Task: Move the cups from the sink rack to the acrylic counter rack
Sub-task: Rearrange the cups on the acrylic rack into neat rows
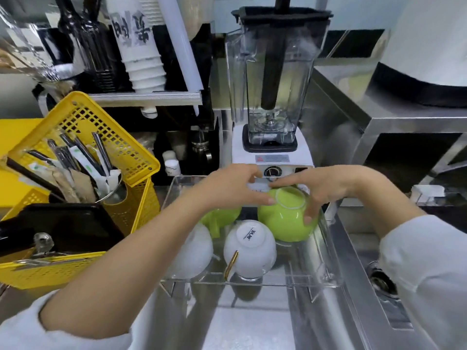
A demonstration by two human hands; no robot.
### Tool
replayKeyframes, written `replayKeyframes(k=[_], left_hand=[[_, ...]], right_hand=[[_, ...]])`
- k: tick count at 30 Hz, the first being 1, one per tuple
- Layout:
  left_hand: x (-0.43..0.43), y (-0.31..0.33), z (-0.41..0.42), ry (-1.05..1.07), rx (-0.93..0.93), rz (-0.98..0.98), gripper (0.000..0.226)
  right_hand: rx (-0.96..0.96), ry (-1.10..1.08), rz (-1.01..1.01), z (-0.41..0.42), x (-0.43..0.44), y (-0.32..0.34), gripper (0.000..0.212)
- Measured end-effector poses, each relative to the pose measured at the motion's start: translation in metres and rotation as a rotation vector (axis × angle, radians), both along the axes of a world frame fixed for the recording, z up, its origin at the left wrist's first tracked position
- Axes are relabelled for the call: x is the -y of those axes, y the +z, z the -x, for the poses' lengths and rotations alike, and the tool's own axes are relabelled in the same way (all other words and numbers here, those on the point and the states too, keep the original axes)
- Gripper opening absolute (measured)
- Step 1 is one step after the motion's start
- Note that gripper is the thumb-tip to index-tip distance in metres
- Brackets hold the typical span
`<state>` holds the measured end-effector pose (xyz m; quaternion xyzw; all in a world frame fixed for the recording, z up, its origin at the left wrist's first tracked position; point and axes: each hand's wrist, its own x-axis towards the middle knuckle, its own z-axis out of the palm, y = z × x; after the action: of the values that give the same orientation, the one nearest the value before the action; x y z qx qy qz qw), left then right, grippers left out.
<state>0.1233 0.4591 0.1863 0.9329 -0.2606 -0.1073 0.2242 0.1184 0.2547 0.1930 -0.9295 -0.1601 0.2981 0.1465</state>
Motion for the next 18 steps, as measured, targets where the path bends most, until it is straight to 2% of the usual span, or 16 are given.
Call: replayKeyframes(k=[2, 5, 7, 9, 12, 15, 18], left_hand=[[0.015, 0.000, 0.002, -0.053, 0.062, -0.113, 0.063], [0.034, -0.002, 0.008, -0.081, 0.152, -0.280, 0.052], [0.043, -0.005, 0.012, -0.074, 0.216, -0.347, 0.057], [0.048, -0.012, 0.013, -0.088, 0.252, -0.374, 0.064], [0.050, -0.019, 0.014, -0.070, 0.286, -0.424, 0.091], [0.048, -0.022, 0.013, -0.020, 0.302, -0.425, 0.091], [0.042, -0.021, 0.009, -0.034, 0.266, -0.409, 0.086]], right_hand=[[0.061, -0.041, -0.047, 0.004, 0.005, -0.003, 0.097], [0.221, -0.093, 0.025, 0.010, 0.012, -0.015, 0.091], [0.351, -0.120, 0.017, 0.014, 0.015, -0.024, 0.083], [0.467, -0.131, -0.024, 0.017, 0.015, -0.033, 0.076], [0.544, -0.156, -0.042, 0.021, 0.012, -0.041, 0.067], [0.639, -0.147, -0.058, 0.023, 0.005, -0.047, 0.048], [0.645, -0.158, -0.067, 0.022, 0.002, -0.046, 0.046]])
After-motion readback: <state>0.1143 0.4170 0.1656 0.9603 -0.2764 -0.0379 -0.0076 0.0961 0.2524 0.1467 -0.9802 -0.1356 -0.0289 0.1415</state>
